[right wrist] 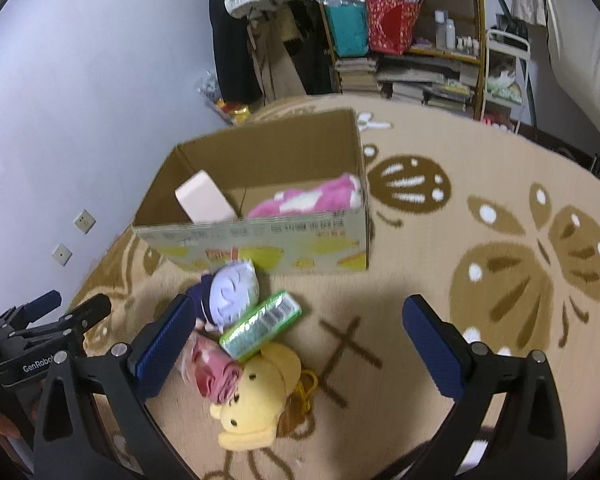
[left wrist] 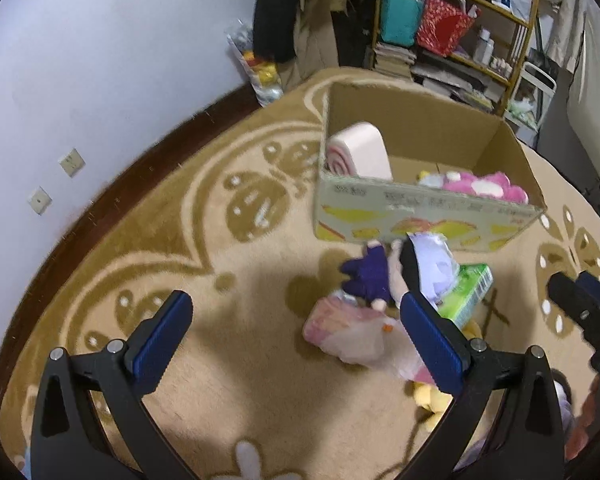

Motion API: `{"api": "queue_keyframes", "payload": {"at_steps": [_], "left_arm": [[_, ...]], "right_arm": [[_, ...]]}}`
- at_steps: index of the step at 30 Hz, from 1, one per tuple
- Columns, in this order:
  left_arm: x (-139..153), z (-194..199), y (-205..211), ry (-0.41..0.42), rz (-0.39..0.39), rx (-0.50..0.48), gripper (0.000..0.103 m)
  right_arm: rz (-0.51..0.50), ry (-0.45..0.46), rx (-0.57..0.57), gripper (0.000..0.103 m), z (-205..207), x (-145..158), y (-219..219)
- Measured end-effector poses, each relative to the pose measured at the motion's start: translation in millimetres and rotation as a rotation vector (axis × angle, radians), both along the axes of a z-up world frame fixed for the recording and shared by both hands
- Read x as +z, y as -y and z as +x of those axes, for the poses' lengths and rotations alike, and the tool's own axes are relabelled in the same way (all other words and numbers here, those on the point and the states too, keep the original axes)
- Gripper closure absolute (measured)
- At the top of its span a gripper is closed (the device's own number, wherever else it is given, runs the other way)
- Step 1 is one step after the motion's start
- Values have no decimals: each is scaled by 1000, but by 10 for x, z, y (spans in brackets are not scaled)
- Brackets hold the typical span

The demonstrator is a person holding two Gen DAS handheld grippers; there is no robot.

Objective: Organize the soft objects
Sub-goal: 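Withdraw both tools from the box back toward the remaining pile, then lower the left tool onto the pink wrapped pack while the right tool lowers onto the yellow plush dog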

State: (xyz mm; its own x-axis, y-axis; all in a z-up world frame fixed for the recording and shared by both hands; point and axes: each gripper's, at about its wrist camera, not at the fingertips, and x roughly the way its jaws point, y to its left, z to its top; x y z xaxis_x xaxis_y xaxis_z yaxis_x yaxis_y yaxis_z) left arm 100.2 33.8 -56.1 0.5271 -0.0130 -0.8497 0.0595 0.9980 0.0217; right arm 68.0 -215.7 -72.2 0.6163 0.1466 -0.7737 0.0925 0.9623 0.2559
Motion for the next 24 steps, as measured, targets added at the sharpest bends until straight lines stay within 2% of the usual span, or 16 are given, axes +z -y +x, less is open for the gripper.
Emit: {"api": "queue_keyframes", "payload": {"at_steps": [13,24], "left_arm": [[-295,114,212,-77,38,-45,0],[-546,289,369,-131,47,-81,0]], "right_arm": [[35,-146,0,4,12,-418,-53],[53,-194,-29,4,87,-592,-27]]}}
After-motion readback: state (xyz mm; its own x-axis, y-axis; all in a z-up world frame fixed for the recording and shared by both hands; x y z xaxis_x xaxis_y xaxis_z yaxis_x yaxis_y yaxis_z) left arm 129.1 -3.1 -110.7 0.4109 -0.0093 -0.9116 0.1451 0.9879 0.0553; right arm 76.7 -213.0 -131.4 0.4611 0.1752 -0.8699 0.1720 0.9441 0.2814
